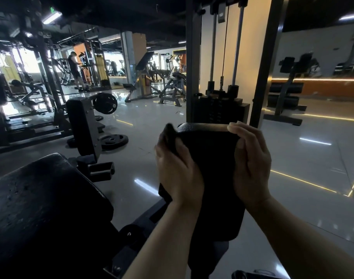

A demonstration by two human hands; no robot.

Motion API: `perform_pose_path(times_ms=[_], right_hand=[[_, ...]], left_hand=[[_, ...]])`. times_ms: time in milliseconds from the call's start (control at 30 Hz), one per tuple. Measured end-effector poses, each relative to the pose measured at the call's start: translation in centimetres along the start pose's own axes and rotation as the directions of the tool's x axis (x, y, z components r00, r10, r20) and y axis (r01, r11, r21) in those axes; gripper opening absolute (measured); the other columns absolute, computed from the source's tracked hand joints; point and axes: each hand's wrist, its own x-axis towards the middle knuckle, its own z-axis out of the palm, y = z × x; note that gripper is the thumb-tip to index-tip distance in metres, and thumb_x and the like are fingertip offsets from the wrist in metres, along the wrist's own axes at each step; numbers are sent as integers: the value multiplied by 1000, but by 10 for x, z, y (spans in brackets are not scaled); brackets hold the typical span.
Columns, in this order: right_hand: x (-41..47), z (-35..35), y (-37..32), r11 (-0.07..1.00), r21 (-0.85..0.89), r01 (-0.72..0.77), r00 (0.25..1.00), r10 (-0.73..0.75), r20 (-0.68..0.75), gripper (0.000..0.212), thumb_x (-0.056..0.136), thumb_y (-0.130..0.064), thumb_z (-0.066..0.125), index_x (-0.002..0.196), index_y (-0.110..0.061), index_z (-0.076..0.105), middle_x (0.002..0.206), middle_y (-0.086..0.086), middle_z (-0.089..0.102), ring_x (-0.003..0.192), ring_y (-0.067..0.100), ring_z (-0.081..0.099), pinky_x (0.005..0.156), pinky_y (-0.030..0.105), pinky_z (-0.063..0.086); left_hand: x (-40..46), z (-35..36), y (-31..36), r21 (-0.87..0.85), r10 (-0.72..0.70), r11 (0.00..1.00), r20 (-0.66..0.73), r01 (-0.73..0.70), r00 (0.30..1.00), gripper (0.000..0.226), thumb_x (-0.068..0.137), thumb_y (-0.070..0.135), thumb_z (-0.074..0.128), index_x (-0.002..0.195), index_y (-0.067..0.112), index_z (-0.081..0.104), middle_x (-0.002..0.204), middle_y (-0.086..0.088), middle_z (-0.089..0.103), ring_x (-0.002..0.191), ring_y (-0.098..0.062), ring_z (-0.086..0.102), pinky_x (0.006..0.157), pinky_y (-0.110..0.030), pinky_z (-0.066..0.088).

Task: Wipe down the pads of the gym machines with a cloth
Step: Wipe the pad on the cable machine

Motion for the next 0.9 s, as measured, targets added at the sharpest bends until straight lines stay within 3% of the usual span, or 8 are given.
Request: perform_pose_path(times_ms=[100, 200, 267, 367, 467, 667, 800, 900], right_hand=[[1, -3, -7, 994, 102, -41, 999, 40, 4, 34, 103, -31, 31, 120, -13, 54, 123, 8, 53, 116, 19, 53, 95, 35, 47], [2, -7, -14, 960, 222, -168, 985, 159, 61, 50, 100, -51, 30, 123, -16, 55, 127, 10, 54, 123, 19, 51, 102, 36, 42], [4, -16, -23, 831, 437, -345, 938, 315, 142, 58, 93, -62, 36, 134, -22, 46, 134, 7, 53, 127, 22, 49, 105, 42, 41], [14, -36, -32, 527, 644, -555, 799, 553, 236, 55, 92, -58, 27, 141, -31, 32, 125, -4, 62, 118, 13, 58, 91, 30, 52], [21, -53, -36, 459, 670, -584, 751, 618, 231, 60, 85, -56, 19, 137, -32, 38, 120, -7, 65, 113, 11, 61, 88, 31, 54], [30, -59, -39, 638, 514, -574, 765, 641, 59, 50, 98, -51, 16, 132, -27, 44, 136, -7, 53, 127, 5, 48, 101, 26, 38], [51, -54, -50, 817, 379, -434, 880, 474, -15, 29, 105, -23, 26, 118, -16, 51, 117, -4, 57, 101, -11, 56, 81, 9, 43], [65, -32, -63, 956, 154, -250, 959, 222, 175, 27, 94, -27, 41, 111, -15, 59, 110, 0, 60, 96, 4, 59, 80, 30, 52]], left_hand=[[16, 3, 27, 278, 117, 949, 116, -145, 986, 49, 90, 46, 31, 116, 15, 59, 110, -6, 57, 100, -19, 52, 82, -28, 40], [17, 13, 55, 562, 151, 762, 328, -321, 932, 38, 93, 46, 35, 100, 21, 62, 104, -2, 62, 103, -26, 54, 94, -43, 35], [11, 21, 69, 572, 184, 700, 435, -428, 882, 39, 95, 46, 34, 97, 20, 63, 101, -2, 64, 101, -24, 56, 98, -43, 32], [-3, 34, 82, 501, 232, 682, 543, -533, 807, 40, 97, 45, 32, 101, 20, 62, 102, -2, 64, 101, -21, 57, 99, -41, 32], [-12, 39, 86, 449, 275, 654, 609, -610, 744, 41, 98, 45, 32, 106, 19, 62, 104, -3, 64, 103, -22, 57, 99, -41, 33], [-6, 28, 88, 259, 317, 756, 659, -602, 682, 47, 94, 48, 37, 130, 19, 49, 113, -6, 63, 109, -22, 56, 102, -37, 32], [12, 11, 87, -51, 292, 952, 454, -303, 842, 38, 94, 26, 41, 128, 15, 52, 117, -3, 61, 95, -7, 54, 72, -13, 35], [27, 0, 72, -100, 282, 957, 126, -271, 951, 38, 89, 25, 33, 112, 9, 60, 103, -2, 65, 87, -2, 52, 70, -7, 36]])
